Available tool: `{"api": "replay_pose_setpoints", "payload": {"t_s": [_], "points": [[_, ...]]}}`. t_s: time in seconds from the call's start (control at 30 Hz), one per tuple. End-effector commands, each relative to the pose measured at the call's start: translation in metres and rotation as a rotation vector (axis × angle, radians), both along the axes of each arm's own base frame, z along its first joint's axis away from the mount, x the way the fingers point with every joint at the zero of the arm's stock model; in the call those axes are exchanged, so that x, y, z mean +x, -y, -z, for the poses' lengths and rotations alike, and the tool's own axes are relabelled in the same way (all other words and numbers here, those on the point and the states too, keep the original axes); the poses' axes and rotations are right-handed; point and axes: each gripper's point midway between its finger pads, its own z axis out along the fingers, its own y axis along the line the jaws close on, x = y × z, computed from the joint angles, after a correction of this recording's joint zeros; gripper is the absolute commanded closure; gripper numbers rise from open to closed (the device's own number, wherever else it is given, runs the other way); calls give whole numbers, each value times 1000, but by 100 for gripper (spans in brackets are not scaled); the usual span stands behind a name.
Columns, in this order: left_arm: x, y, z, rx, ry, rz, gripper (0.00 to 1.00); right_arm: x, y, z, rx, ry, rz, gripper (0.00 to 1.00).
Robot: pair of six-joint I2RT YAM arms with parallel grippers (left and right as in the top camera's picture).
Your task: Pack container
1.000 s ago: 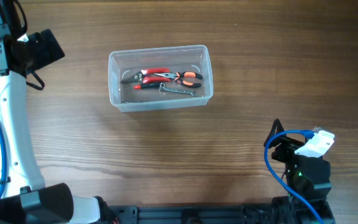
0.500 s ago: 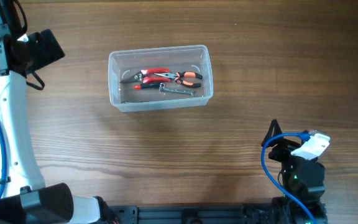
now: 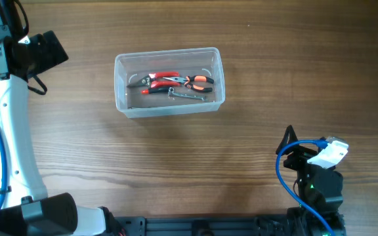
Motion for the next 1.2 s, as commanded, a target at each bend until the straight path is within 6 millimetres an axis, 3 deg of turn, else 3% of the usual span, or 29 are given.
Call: {"api": "replay_pose_setpoints", "payload": {"t_s": [0.0, 0.6, 0.77, 0.9, 1.0, 1.17], "points": [[0, -3, 1, 7, -4, -8, 0, 0, 0, -2, 17, 21, 0, 0], [0, 2, 7, 3, -21, 4, 0, 0, 0, -2, 17, 21, 0, 0], [-21, 29, 11, 2, -32, 65, 0, 0, 0, -2, 17, 21, 0, 0], [-60, 47, 20, 54, -53, 102, 0, 0, 0, -2, 17, 21, 0, 0], [-69, 57, 14, 65, 76, 129, 0, 0, 0, -2, 17, 21, 0, 0], [-81, 86, -9, 15, 474, 229, 0, 0, 0, -2, 17, 20, 0, 0]]}}
